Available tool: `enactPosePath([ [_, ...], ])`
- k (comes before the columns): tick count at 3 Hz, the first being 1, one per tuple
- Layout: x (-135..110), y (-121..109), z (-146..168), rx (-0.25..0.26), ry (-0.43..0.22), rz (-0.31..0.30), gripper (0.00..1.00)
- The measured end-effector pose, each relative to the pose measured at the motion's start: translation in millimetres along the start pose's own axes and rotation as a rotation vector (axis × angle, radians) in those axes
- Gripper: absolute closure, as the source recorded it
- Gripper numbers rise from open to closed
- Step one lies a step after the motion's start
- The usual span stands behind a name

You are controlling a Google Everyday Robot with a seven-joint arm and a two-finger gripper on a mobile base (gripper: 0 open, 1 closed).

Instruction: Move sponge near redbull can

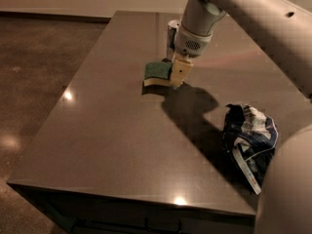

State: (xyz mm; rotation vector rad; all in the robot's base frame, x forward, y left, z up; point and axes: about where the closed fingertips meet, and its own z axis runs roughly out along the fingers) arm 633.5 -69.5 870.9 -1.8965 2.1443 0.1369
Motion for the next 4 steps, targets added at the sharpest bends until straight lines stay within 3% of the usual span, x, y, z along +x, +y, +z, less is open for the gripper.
enactPosePath([
  [1, 10.9, -21.2, 2.6, 0.015, 0.009, 0.029, 1.0],
  [2, 20.5, -37.1, 7.4, 0.025, 0.024, 0.054, 0.91],
  [4, 39.5, -50.9, 15.7, 0.023, 0.044, 0.075, 0.44],
])
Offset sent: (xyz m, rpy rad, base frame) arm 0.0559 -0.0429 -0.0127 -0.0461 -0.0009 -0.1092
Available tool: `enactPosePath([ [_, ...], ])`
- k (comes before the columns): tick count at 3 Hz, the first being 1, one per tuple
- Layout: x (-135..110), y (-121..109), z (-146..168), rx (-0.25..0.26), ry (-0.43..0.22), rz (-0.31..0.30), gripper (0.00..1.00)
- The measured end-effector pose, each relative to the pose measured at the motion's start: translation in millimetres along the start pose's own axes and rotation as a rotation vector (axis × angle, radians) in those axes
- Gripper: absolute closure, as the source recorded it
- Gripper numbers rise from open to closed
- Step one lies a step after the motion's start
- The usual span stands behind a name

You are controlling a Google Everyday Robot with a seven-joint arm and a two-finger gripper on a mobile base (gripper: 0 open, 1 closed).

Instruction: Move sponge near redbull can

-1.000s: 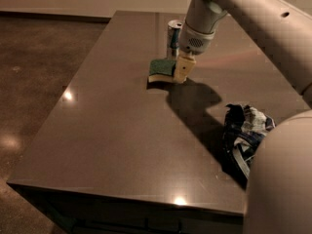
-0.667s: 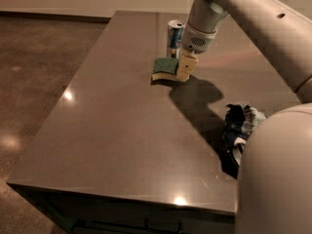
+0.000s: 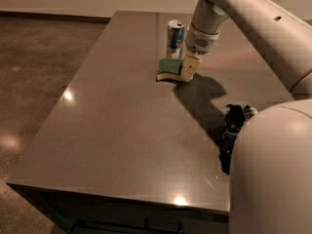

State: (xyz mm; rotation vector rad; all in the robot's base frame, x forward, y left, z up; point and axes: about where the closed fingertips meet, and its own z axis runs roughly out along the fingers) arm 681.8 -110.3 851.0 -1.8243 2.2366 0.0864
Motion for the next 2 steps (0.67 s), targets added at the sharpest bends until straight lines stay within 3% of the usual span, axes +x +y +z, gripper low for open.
enactPosePath([
  [2, 8.4, -4.6, 2.8, -0.002, -0.011, 0.019, 0.0],
])
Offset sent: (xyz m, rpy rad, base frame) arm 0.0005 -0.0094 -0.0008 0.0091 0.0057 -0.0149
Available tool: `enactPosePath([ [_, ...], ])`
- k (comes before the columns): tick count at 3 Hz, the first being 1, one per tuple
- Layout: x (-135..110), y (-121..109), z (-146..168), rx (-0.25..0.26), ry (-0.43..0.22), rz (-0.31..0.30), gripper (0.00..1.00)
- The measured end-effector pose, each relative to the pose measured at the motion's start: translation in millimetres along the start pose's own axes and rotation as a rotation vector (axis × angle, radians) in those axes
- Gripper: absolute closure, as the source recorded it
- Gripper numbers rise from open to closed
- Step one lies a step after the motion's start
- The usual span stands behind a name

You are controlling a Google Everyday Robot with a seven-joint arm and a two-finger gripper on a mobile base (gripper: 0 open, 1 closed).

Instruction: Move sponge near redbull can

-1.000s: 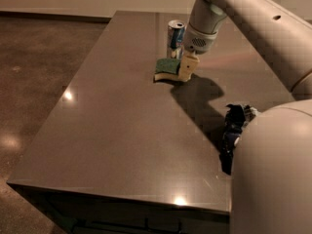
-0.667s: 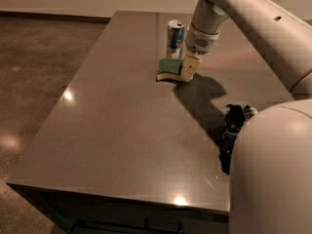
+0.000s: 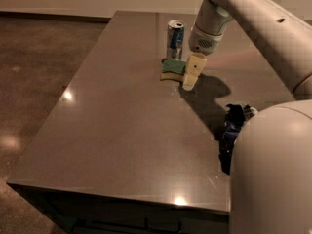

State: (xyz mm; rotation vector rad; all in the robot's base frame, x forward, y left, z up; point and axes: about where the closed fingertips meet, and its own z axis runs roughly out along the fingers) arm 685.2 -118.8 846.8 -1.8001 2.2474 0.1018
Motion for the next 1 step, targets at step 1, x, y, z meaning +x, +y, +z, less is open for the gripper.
enactPosePath([
  [1, 0.0, 0.0, 0.1, 0.0, 0.0, 0.0, 0.0],
])
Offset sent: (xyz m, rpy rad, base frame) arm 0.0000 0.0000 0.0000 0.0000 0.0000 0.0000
